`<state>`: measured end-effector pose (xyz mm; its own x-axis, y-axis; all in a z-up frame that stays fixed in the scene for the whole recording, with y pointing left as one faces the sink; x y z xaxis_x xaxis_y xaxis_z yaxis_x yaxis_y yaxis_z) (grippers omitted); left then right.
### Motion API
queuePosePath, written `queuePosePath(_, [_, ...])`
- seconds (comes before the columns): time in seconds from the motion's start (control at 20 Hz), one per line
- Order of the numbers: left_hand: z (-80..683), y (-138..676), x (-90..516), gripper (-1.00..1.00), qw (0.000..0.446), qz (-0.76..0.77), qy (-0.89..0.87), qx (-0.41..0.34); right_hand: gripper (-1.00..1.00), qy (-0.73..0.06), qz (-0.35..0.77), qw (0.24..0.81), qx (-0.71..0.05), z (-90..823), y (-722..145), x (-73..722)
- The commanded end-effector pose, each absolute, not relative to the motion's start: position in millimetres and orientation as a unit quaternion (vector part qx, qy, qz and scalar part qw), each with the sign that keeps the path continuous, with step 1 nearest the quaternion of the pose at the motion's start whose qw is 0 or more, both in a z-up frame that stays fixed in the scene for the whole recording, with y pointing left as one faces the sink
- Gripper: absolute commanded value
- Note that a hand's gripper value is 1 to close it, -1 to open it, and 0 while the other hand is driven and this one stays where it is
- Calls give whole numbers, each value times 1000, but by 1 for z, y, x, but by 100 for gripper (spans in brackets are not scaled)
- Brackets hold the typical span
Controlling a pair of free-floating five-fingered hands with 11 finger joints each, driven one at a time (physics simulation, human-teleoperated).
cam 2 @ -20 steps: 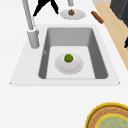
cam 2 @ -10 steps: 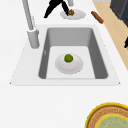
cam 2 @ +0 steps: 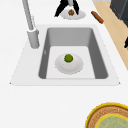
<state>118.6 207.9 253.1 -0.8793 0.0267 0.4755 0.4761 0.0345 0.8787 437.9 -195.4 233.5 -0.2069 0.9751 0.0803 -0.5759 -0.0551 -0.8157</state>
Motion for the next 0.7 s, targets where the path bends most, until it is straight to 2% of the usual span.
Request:
queuePosePath(0.0, [253, 208, 119, 0, 167, -671, -699, -180, -100, -380, 677, 572, -262, 232, -205, 410])
queuePosePath(0.65, [253, 208, 119, 0, 167, -671, -699, -180, -100, -368, 676, 581, -264, 234, -217, 307])
